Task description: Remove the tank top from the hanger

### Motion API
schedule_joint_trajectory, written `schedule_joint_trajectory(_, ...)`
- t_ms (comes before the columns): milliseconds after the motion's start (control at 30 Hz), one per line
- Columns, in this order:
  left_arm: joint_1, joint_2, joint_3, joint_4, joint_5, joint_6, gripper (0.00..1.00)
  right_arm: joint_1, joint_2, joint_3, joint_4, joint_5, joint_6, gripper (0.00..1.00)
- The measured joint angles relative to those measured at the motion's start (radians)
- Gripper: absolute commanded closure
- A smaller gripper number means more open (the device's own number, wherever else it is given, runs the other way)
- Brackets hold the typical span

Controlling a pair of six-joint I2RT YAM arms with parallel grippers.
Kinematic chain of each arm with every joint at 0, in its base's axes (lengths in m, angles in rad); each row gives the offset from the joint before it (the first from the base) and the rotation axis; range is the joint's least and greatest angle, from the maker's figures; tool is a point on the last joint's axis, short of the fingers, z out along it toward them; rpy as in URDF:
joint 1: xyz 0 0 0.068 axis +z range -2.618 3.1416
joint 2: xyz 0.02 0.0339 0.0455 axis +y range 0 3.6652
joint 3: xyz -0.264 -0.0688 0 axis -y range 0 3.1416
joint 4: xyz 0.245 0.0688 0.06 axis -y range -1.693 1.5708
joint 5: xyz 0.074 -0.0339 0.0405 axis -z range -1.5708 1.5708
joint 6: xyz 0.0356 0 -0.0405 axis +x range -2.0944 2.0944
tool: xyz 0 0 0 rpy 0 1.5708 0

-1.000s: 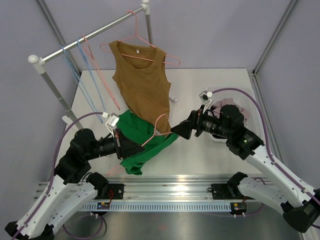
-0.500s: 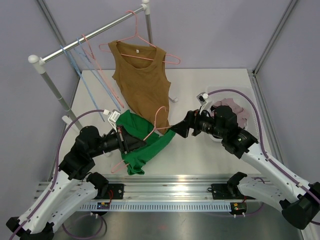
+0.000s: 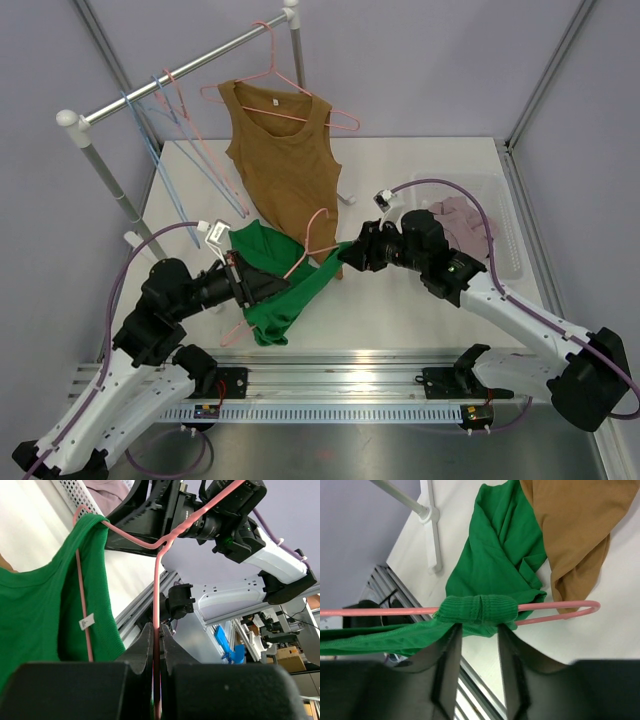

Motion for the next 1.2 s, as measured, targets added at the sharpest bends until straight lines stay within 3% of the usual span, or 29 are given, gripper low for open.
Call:
schedule_joint_trajectory(67, 0.0, -0.005, 0.0, 0.005, 0.0, -0.005, 1.0, 0.002, 0.004, 0.001, 0.011, 0.013, 0.0, 0.76)
schedule_joint_trajectory(100, 0.0, -0.008, 0.0, 0.006, 0.0, -0.007, 1.0, 0.002, 0.005, 0.002, 0.013, 0.019, -0.001, 0.98)
schedule_joint_trajectory(267, 0.0, -0.02, 0.0, 0.004, 0.0, -0.009, 1.0, 0.003, 0.006, 0.002, 0.014, 0.045, -0.004, 1.0)
schedule_joint_trajectory(300, 0.0, -0.023, 0.0, 0.002, -0.001, -0.009, 1.0, 0.003, 0.005, 0.002, 0.014, 0.048, -0.005, 0.94)
schedule_joint_trajectory(333, 0.0, -0.026, 0.0, 0.0, -0.001, -0.009, 1.0, 0.003, 0.005, 0.002, 0.014, 0.049, -0.005, 0.67)
schedule_joint_trajectory(467, 0.0, -0.029, 0.0, -0.004, -0.006, -0.008, 1.0, 0.003, -0.004, 0.002, 0.018, 0.041, -0.005, 0.44)
schedule_joint_trajectory(533, 0.0, -0.029, 0.0, -0.008, -0.008, -0.008, 1.0, 0.003, -0.009, 0.002, 0.032, 0.035, 0.002, 0.39)
schedule_joint_trajectory(567, 0.0, -0.028, 0.0, -0.008, -0.008, -0.008, 1.0, 0.003, -0.011, 0.002, 0.042, 0.033, 0.006, 0.28)
schedule_joint_trajectory(667, 0.0, -0.028, 0.0, -0.005, -0.008, -0.011, 1.0, 0.003, -0.013, 0.003, 0.065, 0.013, 0.02, 0.13)
schedule_joint_trajectory(767, 0.0, -0.026, 0.0, 0.0, -0.007, -0.014, 1.0, 0.003, -0.013, 0.008, 0.077, -0.008, 0.03, 0.12)
schedule_joint_trajectory(867, 0.0, -0.026, 0.0, 0.007, -0.005, -0.019, 1.0, 0.003, -0.009, 0.013, 0.091, -0.017, 0.034, 0.24)
schedule_joint_trajectory(933, 0.0, -0.026, 0.0, 0.014, -0.003, -0.023, 1.0, 0.003, 0.0, 0.019, 0.097, -0.017, 0.033, 0.47)
schedule_joint_trajectory(1000, 0.0, -0.027, 0.0, 0.015, -0.002, -0.024, 1.0, 0.003, 0.006, 0.022, 0.101, -0.016, 0.034, 0.61)
schedule_joint_trajectory(1033, 0.0, -0.027, 0.0, 0.015, -0.003, -0.024, 1.0, 0.003, 0.008, 0.022, 0.101, -0.014, 0.034, 0.74)
schedule_joint_trajectory(1100, 0.0, -0.027, 0.001, 0.014, -0.003, -0.024, 1.0, 0.003, 0.008, 0.023, 0.098, -0.006, 0.032, 0.84)
schedule_joint_trajectory(1133, 0.0, -0.027, 0.002, 0.014, -0.002, -0.024, 1.0, 0.004, 0.008, 0.024, 0.097, 0.0, 0.033, 0.98)
schedule_joint_trajectory(1200, 0.0, -0.029, 0.002, 0.013, -0.003, -0.024, 1.0, 0.005, 0.008, 0.024, 0.095, 0.016, 0.033, 1.0)
